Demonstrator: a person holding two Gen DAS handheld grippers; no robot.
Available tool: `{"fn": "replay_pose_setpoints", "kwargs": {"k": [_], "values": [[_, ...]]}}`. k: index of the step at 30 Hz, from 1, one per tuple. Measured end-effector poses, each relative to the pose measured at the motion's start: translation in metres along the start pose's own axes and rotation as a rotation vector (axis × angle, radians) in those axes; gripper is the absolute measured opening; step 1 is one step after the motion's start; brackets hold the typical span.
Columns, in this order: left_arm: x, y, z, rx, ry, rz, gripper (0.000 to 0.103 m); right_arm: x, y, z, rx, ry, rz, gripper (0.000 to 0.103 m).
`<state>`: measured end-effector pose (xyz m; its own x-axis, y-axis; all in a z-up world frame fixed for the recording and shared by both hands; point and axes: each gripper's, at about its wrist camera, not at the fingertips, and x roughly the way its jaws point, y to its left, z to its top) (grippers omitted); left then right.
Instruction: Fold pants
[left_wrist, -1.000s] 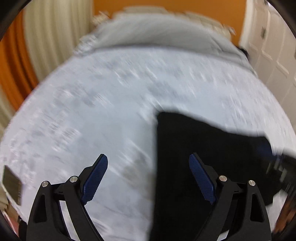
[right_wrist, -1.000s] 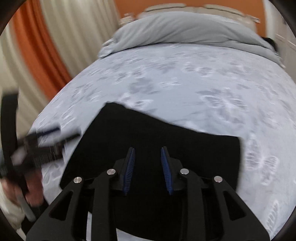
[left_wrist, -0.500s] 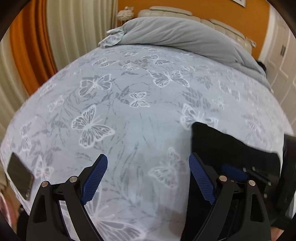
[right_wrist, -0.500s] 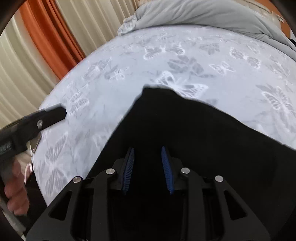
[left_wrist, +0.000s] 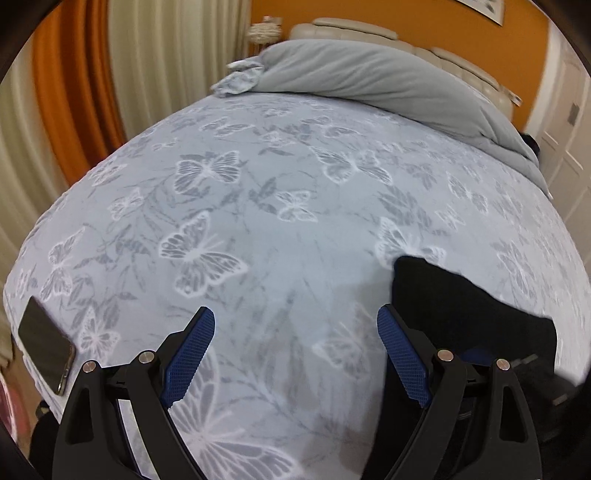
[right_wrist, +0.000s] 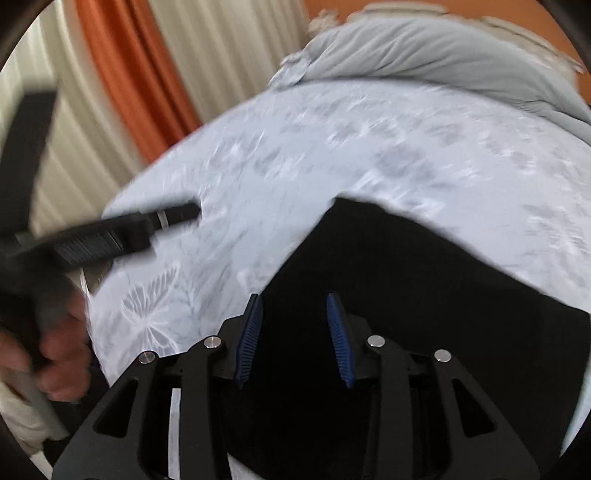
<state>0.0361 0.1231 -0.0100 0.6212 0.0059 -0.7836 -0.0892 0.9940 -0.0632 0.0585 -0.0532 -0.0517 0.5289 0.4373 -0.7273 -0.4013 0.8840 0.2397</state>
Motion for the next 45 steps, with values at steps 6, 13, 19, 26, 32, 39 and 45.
{"fn": "replay_pose_setpoints", "kwargs": {"k": [6,13,19,26,32,39,45], "values": [[0.006,-0.036,-0.02,0.129,0.044,-0.038,0.087,-0.057,-0.077,-0.048,0.088,0.067,-0.289,0.056],[0.017,-0.078,-0.036,0.198,0.104,-0.086,0.087,-0.093,-0.096,-0.088,0.036,0.026,-0.289,0.065],[0.016,-0.106,-0.043,0.237,0.094,-0.094,0.087,-0.103,-0.132,-0.104,0.231,0.07,-0.203,0.065],[0.012,-0.115,-0.047,0.216,0.104,-0.121,0.087,-0.102,-0.151,-0.115,0.359,0.051,-0.113,0.049],[0.005,-0.103,-0.058,0.141,0.127,-0.156,0.087,-0.103,-0.14,-0.098,0.355,0.013,-0.073,0.046],[-0.001,-0.097,-0.061,0.132,0.12,-0.158,0.087,-0.102,-0.149,-0.094,0.454,-0.024,0.012,0.015],[0.002,-0.096,-0.067,0.163,0.124,-0.152,0.087,-0.133,-0.122,-0.115,0.337,-0.042,-0.121,0.021]]}}
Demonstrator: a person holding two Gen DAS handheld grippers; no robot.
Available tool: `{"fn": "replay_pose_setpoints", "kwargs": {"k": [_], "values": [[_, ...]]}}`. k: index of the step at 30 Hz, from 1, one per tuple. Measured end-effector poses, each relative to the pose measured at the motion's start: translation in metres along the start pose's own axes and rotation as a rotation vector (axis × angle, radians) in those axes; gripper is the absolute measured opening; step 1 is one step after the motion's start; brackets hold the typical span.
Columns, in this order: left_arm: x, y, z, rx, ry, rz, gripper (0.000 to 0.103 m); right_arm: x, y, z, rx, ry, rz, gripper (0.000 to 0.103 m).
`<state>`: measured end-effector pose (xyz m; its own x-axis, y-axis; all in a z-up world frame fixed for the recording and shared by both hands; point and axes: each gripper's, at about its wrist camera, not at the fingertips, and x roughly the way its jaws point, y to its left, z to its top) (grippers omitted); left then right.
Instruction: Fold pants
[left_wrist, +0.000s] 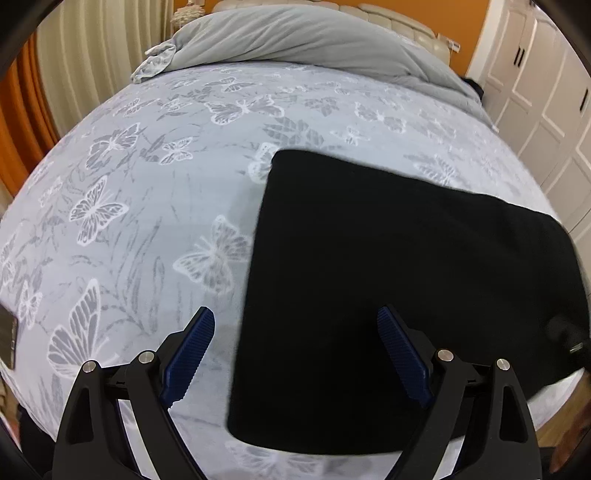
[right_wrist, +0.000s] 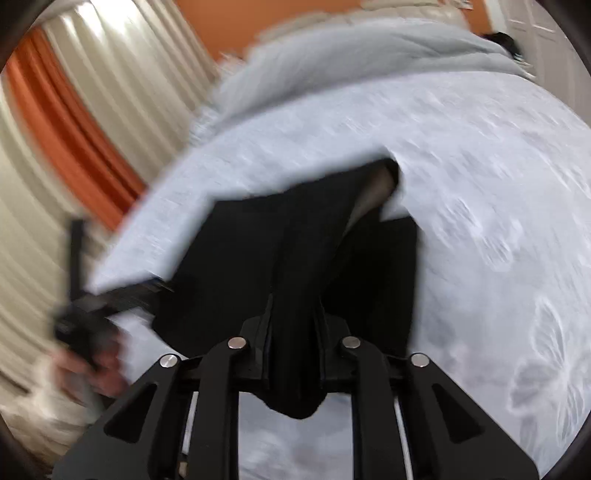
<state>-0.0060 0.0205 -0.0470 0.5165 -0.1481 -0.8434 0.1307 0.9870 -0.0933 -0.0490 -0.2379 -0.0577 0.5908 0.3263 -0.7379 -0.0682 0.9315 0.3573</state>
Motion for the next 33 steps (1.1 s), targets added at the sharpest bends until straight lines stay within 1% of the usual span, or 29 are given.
{"fn": "replay_pose_setpoints", "kwargs": {"k": [1,2,3,4,5,7,8,9,10,12,13,14,15,16,17,18,19,20,21,22,23,24,25,27,28,30,31,32,33], "values": [[0.007,-0.001,-0.002,0.012,0.022,0.02,0.087,0.029,-0.015,-0.011,0.035,0.117,-0.048,0.022],[0.013,-0.001,-0.004,0.014,0.044,0.027,0.087,0.039,-0.023,-0.015,0.069,0.136,-0.032,0.022],[0.018,-0.001,-0.006,0.006,0.063,0.021,0.087,0.032,-0.026,-0.012,0.1,0.089,-0.001,0.023],[0.018,0.001,-0.006,-0.007,0.065,0.017,0.087,0.021,-0.022,-0.002,0.092,0.076,-0.006,0.025],[0.016,0.002,-0.006,-0.015,0.059,0.012,0.087,0.01,-0.018,0.004,0.069,0.033,-0.037,0.026],[0.014,0.001,-0.005,-0.01,0.048,0.022,0.087,-0.021,-0.003,0.013,-0.017,-0.122,-0.177,0.03],[0.014,0.0,-0.005,-0.005,0.037,0.032,0.087,-0.028,0.003,0.018,-0.053,-0.162,-0.217,0.03],[0.013,-0.003,-0.006,0.005,0.028,0.045,0.087,-0.031,0.007,0.022,-0.07,-0.181,-0.215,0.03],[0.013,-0.005,-0.006,0.012,0.025,0.049,0.087,-0.03,0.012,0.027,-0.081,-0.189,-0.176,0.03],[0.013,-0.012,-0.006,0.033,0.017,0.057,0.087,-0.018,0.019,0.036,-0.084,-0.155,-0.096,0.03],[0.014,-0.015,-0.007,0.041,0.015,0.057,0.087,-0.003,0.025,0.04,-0.084,-0.117,-0.06,0.032],[0.014,-0.017,-0.006,0.046,0.016,0.055,0.087,0.011,0.025,0.043,-0.086,-0.077,-0.05,0.036],[0.015,-0.019,-0.006,0.052,0.02,0.054,0.087,0.029,0.021,0.049,-0.091,-0.03,-0.076,0.044],[0.016,-0.02,-0.005,0.055,0.021,0.051,0.087,0.052,0.014,0.05,-0.096,0.031,-0.159,0.044],[0.016,-0.021,-0.004,0.057,0.022,0.046,0.087,0.069,0.008,0.049,-0.093,0.074,-0.207,0.044],[0.016,-0.021,-0.004,0.058,0.023,0.043,0.087,0.073,0.005,0.048,-0.082,0.076,-0.209,0.044],[0.016,-0.022,-0.004,0.058,0.023,0.039,0.087,0.07,0.003,0.051,-0.046,0.046,-0.197,0.044],[0.015,-0.022,-0.004,0.059,0.023,0.034,0.087,0.062,0.002,0.05,-0.033,0.037,-0.189,0.044],[0.013,-0.021,-0.005,0.059,0.022,0.031,0.087,0.051,0.004,0.053,-0.026,0.01,-0.175,0.048],[0.012,-0.021,-0.006,0.06,0.022,0.027,0.087,0.042,0.003,0.051,-0.024,-0.014,-0.179,0.065],[0.011,-0.02,-0.006,0.065,0.021,0.024,0.087,0.034,0.004,0.049,-0.023,-0.037,-0.195,0.074],[0.011,-0.02,-0.007,0.069,0.022,0.022,0.087,0.026,0.002,0.048,-0.02,-0.055,-0.209,0.086],[0.01,-0.019,-0.009,0.073,0.025,0.017,0.087,0.018,-0.002,0.044,-0.011,-0.068,-0.212,0.089],[0.01,-0.013,-0.012,0.061,0.049,-0.028,0.087,0.012,-0.01,0.042,0.014,-0.05,-0.194,0.089],[0.01,-0.007,-0.013,0.04,0.074,-0.083,0.087,0.01,-0.015,0.037,0.042,-0.027,-0.163,0.09],[0.014,0.008,-0.016,-0.017,0.123,-0.178,0.088,0.015,-0.026,0.027,0.101,0.026,-0.076,0.09],[0.017,0.014,-0.017,-0.043,0.146,-0.208,0.09,0.02,-0.033,0.02,0.14,0.07,-0.02,0.09],[0.024,0.025,-0.02,-0.09,0.187,-0.242,0.09,0.026,-0.04,0.012,0.179,0.113,0.024,0.09],[0.032,0.033,-0.024,-0.136,0.221,-0.275,0.091,0.033,-0.044,0.002,0.206,0.157,0.053,0.09]]}}
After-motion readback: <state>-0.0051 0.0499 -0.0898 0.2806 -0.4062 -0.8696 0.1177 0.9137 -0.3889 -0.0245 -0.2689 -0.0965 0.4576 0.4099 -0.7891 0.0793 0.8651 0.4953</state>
